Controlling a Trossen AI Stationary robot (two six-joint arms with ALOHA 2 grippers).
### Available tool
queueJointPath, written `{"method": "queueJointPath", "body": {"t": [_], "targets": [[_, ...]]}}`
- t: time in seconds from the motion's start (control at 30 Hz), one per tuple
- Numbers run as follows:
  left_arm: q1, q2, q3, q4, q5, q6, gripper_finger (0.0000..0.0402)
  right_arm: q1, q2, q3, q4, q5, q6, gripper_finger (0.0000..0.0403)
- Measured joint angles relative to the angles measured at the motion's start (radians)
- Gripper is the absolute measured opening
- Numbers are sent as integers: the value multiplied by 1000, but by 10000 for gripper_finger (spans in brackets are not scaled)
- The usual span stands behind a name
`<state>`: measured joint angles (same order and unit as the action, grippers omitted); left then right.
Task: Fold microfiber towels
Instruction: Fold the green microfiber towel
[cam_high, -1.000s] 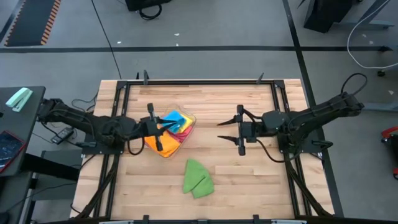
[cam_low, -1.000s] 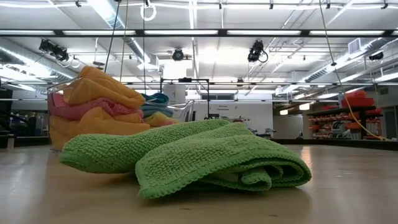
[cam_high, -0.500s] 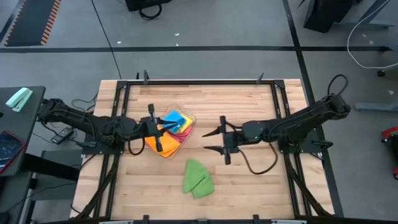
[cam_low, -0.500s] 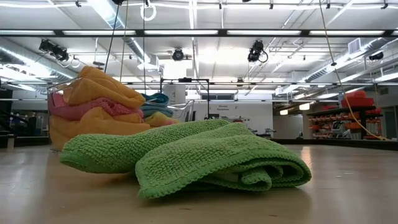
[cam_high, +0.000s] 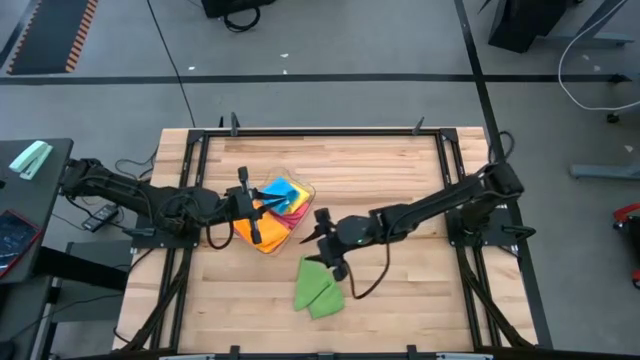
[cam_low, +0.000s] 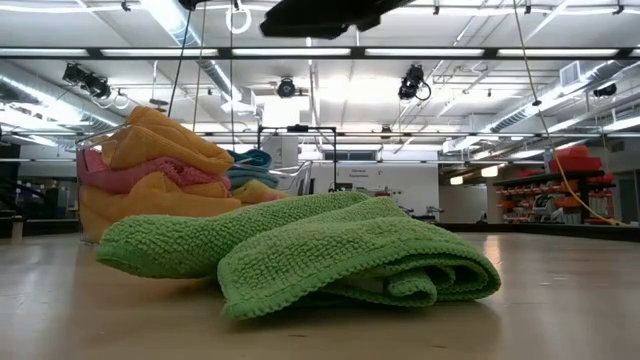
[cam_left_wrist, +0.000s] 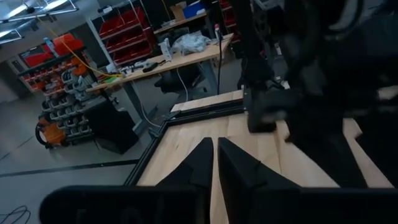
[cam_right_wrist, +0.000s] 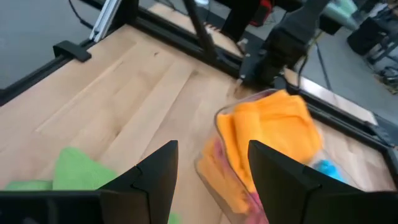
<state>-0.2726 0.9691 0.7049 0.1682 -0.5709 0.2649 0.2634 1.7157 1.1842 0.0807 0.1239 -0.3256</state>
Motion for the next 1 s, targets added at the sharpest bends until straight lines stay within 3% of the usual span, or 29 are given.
{"method": "queueJointPath", "body": {"t": [0.17, 0.47, 0.77, 1.0], "targets": [[0, 0, 0, 0, 0, -13, 27, -2, 78, 52, -9, -20, -14, 203], [0, 0, 0, -2, 0, -20, 22, -6, 177, 133, -21, -149, 17, 203], [0, 1, 0, -3, 0, -26, 29, 16, 357, 324, -234, -215, 8, 203], [0, 1, 0, -10, 0, -26, 17, 19, 451, 434, -359, -377, -14, 203]]}}
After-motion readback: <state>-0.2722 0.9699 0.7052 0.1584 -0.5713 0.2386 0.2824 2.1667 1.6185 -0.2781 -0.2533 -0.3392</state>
